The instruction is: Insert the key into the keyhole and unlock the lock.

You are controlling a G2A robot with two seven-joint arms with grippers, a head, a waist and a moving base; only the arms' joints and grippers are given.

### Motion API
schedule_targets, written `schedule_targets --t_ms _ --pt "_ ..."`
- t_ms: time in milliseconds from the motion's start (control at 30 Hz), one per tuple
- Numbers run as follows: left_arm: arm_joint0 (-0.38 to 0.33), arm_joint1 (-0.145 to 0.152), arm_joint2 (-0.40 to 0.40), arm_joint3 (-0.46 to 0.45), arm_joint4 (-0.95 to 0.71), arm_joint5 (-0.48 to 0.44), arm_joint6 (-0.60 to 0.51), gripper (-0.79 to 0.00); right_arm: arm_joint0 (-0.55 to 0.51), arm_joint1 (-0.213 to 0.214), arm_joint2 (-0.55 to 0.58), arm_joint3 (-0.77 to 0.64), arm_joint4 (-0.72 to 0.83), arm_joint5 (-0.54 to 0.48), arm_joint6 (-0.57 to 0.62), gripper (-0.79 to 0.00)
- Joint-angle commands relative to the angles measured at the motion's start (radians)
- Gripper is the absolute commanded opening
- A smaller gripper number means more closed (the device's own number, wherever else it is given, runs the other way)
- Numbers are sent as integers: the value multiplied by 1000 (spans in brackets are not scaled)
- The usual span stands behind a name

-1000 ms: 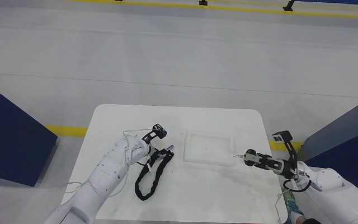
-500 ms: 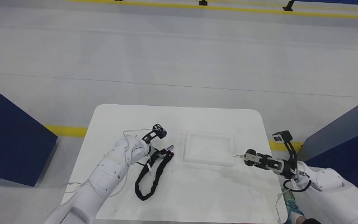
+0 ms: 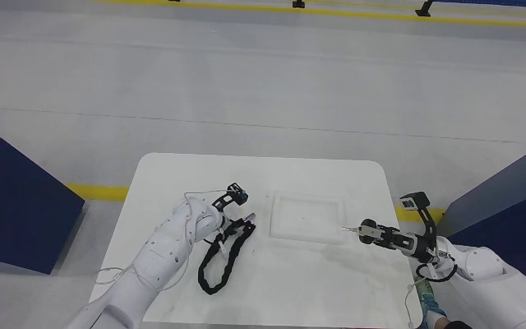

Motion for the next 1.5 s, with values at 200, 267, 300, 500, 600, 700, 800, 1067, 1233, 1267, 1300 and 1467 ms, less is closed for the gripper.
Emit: schedule_targets --t_ms 200,267,300,500,600,700,800,1067,1233,1267,1300,1467 --pt "-12 -15 11 34 -3 3 5 -123 0 0 0 0 0 0 0 -785" --pt "-16 -18 11 40 -3 0 6 -154 0 0 0 0 0 0 0 -785" --pt "-18 -18 10 42 -4 -1 8 -179 0 0 0 0 0 0 0 -785" --pt "-24 -19 2 49 8 8 16 -409 0 0 0 0 0 0 0 -785" --pt "-21 -19 2 46 24 18 25 -474 0 0 0 0 0 0 0 -785" --pt "-18 -19 -3 45 24 15 28 -496 0 0 0 0 0 0 0 -785" --pt "-18 -18 -7 45 25 10 28 -514 0 0 0 0 0 0 0 -785" --pt "-19 -25 -2 56 19 -21 -1 -499 0 0 0 0 0 0 0 -785" --pt "-24 -34 6 74 23 -22 4 -625 0 0 0 0 0 0 0 -785" --pt "-26 -35 6 79 23 -22 6 -785 0 0 0 0 0 0 0 -785" --pt "-28 -37 7 83 23 -22 7 -785 0 0 0 0 0 0 0 -785" --pt "-35 -42 11 96 34 -22 23 -785 0 0 0 0 0 0 0 -785"
